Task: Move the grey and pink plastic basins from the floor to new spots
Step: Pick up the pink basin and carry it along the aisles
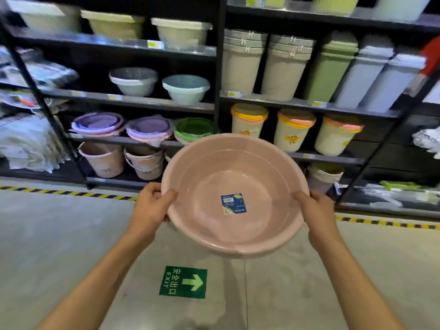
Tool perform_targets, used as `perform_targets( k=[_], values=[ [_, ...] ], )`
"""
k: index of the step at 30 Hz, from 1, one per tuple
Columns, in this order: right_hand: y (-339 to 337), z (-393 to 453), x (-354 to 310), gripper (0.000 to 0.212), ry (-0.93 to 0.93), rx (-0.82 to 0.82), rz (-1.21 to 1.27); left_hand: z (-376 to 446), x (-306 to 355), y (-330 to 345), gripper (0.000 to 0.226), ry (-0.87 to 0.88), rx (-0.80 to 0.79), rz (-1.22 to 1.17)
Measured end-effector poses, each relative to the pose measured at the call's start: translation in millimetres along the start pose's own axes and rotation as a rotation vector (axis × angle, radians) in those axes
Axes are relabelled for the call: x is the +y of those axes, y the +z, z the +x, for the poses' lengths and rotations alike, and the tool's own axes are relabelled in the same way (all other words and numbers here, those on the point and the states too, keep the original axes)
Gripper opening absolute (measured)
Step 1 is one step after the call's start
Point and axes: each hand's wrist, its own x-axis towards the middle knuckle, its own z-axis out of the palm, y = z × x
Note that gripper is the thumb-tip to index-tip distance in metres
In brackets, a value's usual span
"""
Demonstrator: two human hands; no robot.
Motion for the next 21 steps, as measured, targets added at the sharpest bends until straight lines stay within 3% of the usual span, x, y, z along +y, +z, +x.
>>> perform_targets(
  k=[17,21],
  values=[
    [234,214,-23,0.012,0.017,-0.177,-0.160,287,-38,-17,0.010,-0.059,0.033,-0.025],
    [286,270,-5,0.010,0.040,-0.239,-0.210,346,-60,-11,0.031,-0.142,0.052,0.062]
  ],
)
